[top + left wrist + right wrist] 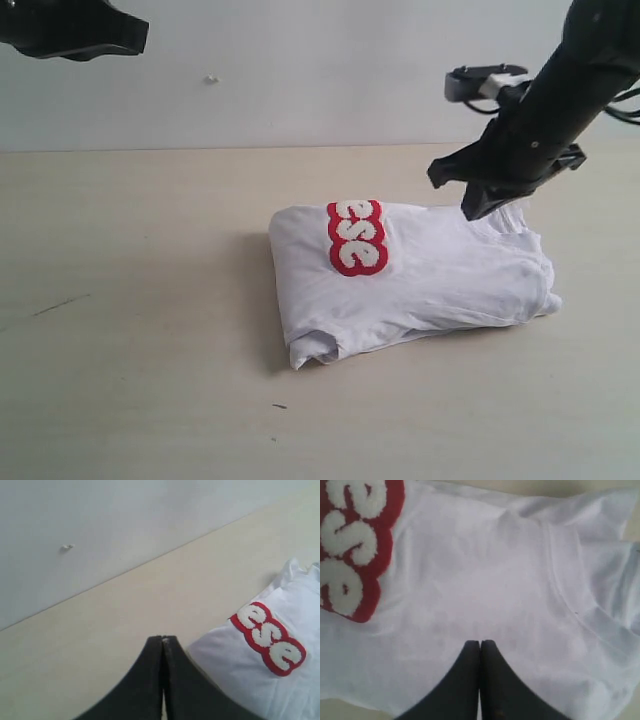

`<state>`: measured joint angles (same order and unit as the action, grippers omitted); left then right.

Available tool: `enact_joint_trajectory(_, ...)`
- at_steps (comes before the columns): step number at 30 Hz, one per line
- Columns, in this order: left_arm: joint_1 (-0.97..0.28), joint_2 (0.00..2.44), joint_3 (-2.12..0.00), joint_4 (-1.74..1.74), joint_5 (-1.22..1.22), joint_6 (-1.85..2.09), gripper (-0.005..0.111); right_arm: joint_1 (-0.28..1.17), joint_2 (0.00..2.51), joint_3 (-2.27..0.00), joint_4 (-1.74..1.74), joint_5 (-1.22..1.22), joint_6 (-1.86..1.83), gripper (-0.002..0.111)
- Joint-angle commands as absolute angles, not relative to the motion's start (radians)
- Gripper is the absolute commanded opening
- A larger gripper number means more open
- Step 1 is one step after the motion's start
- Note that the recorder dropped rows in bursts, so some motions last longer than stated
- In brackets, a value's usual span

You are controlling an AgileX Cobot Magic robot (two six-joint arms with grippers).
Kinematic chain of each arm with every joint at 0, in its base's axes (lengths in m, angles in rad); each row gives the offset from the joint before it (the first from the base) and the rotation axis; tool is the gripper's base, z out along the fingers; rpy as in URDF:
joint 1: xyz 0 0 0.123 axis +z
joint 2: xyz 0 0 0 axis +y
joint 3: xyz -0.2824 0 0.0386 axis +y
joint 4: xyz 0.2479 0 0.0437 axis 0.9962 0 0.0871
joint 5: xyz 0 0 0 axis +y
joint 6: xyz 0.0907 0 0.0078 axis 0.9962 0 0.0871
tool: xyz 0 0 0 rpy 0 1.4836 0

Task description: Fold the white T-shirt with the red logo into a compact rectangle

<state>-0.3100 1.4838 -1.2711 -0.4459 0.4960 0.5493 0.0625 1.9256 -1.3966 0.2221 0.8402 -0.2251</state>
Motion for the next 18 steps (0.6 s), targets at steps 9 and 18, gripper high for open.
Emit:
enact_joint_trajectory(9, -0.309, 1.477, -1.266, -0.457, 0.476, 0.545, 0.000, 0.198, 2.160, -1.396, 0.253, 0.686, -0.239, 0.000)
enact_joint_trajectory(18, -0.309, 1.477, -1.266, -0.457, 0.472, 0.545, 0.000, 0.313, 2.189, -1.458, 0.408, 0.706, -0.312, 0.000)
